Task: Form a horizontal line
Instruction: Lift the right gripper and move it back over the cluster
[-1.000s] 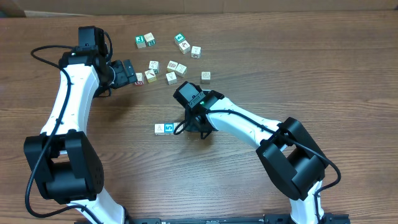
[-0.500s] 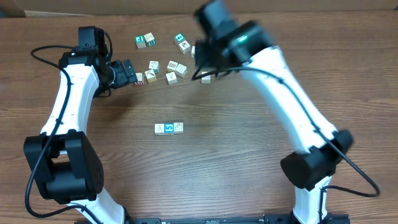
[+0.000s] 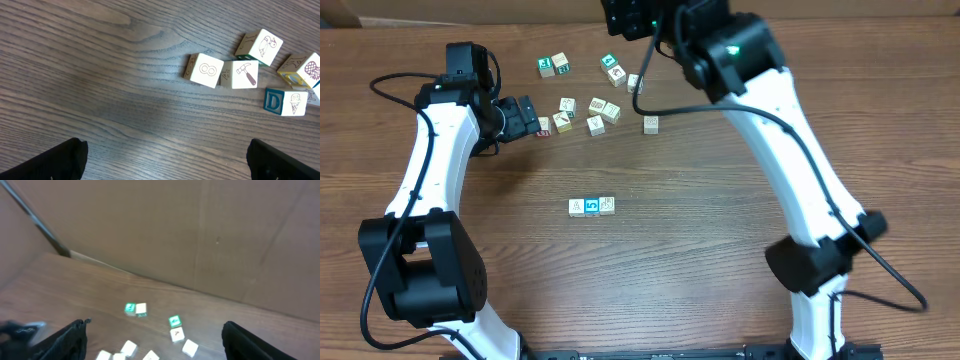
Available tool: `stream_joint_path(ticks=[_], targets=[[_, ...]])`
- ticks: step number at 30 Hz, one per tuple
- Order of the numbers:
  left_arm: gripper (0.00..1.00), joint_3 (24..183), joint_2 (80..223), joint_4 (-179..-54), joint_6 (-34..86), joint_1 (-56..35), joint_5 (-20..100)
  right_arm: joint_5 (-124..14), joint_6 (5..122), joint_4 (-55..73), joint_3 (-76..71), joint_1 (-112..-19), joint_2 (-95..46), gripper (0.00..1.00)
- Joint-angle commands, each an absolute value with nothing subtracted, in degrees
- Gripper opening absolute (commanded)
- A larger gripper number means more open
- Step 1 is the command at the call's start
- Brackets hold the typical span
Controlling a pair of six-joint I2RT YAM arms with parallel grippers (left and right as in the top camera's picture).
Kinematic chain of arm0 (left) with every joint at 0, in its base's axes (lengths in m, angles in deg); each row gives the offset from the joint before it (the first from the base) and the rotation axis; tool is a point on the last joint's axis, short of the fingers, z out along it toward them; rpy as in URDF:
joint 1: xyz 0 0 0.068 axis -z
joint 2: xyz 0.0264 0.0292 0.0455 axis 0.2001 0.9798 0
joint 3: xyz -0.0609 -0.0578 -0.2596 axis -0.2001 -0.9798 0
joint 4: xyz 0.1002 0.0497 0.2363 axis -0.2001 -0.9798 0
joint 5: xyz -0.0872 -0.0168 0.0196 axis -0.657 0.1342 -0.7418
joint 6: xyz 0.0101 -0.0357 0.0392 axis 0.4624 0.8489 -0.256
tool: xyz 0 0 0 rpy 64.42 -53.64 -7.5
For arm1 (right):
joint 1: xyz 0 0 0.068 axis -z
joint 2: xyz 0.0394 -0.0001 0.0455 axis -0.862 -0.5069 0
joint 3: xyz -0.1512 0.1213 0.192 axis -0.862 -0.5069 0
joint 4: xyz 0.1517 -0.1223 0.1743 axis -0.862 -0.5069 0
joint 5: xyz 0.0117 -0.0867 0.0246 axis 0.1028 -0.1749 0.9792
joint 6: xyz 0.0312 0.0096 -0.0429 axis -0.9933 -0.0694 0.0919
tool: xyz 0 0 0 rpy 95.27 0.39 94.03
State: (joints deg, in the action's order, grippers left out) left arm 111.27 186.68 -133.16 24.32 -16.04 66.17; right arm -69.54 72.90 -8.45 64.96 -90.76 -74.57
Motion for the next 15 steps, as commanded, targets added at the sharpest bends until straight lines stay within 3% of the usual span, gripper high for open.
stream_joint_path(ticks=[1, 5, 15], targets=[[1.0, 111.8, 187.1, -133.0, 24.3, -15.3, 66.5, -71.0, 83.9, -5.4, 64.2, -90.9, -82.0, 0.84], [1.0, 111.8, 187.1, -133.0, 24.3, -15.2, 66.5, -71.0, 91.6, -0.1, 64.2, -90.9, -89.9, 0.87], [1.0, 111.8, 187.1, -133.0, 24.3, -15.2, 66.5, -70.9, 91.6, 8.7, 64.2, -90.0, -103.2, 0.88]])
